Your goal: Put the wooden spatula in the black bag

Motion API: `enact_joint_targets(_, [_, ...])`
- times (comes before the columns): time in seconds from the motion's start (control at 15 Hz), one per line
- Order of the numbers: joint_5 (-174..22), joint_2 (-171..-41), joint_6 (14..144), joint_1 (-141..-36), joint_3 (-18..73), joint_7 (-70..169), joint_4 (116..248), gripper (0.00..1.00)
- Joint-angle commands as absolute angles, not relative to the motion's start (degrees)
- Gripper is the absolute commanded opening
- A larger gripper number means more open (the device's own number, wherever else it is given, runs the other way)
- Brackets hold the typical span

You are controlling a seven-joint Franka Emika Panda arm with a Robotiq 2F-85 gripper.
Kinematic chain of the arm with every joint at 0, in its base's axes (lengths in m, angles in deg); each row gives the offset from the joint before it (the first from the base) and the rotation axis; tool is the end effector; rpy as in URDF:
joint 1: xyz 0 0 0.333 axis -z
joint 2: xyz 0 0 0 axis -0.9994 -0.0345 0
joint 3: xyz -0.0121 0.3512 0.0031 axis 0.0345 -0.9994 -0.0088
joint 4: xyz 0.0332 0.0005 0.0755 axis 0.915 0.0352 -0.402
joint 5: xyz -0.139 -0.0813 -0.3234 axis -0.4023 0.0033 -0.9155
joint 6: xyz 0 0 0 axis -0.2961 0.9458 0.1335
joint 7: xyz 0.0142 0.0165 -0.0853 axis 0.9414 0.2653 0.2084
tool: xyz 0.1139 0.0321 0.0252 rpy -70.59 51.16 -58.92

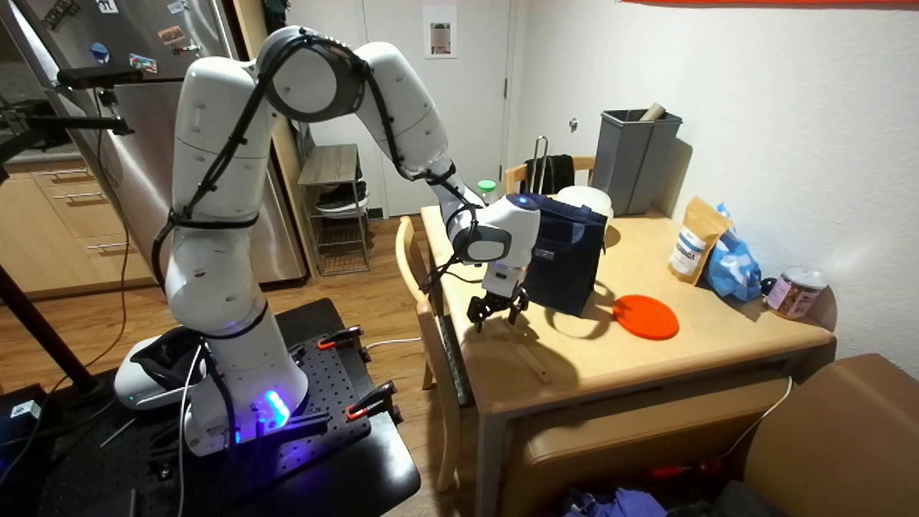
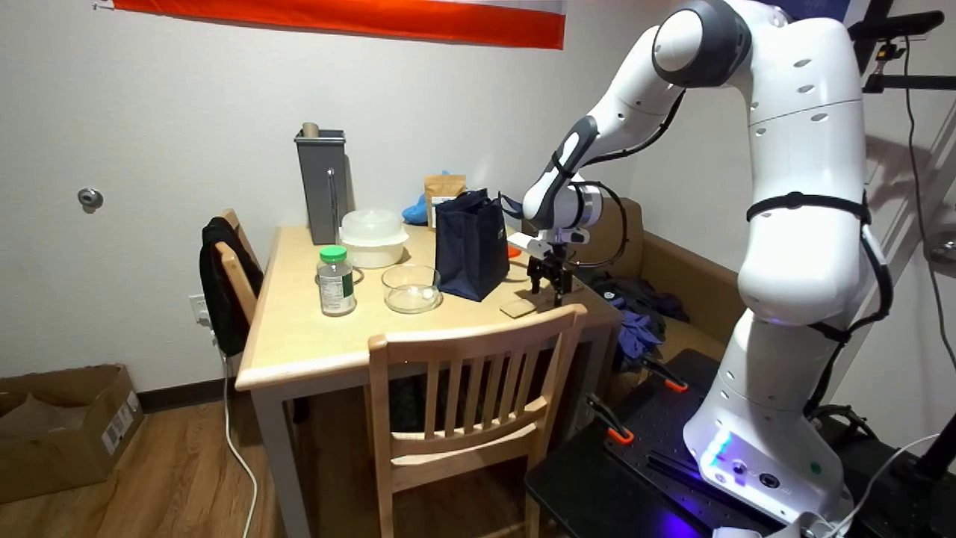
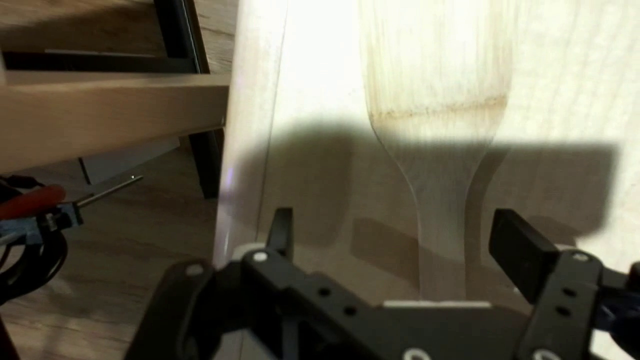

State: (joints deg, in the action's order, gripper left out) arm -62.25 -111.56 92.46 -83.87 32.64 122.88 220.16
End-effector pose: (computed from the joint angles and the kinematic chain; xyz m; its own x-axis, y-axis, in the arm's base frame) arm 0.5065 -0.1200 0.2271 -0.1713 -0.9842 -0.0454 -0.9832 0.1679 0.0714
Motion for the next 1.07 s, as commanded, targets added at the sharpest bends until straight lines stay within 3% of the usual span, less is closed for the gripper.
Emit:
enact_joint_targets(0.0, [-56.1,-112.6,92.3,-81.3,31.2,117.9,219.1,0.72])
enact_joint_targets(0.13, [-54.2,-113.0,92.2,-80.8,31.3,116.0,218.9,0.67])
enact_joint_targets(0.73, [-53.3,-114.2,92.0,-81.1,32.0,114.2,217.5,0.01])
enact_joint_targets(0.8, [-53.3,-114.3,92.0,-81.1,32.0,114.3,217.5,0.06])
enact_joint_targets(1.0, [-53.7,-113.9,91.9,-81.3,32.2,114.6,217.7,0.06])
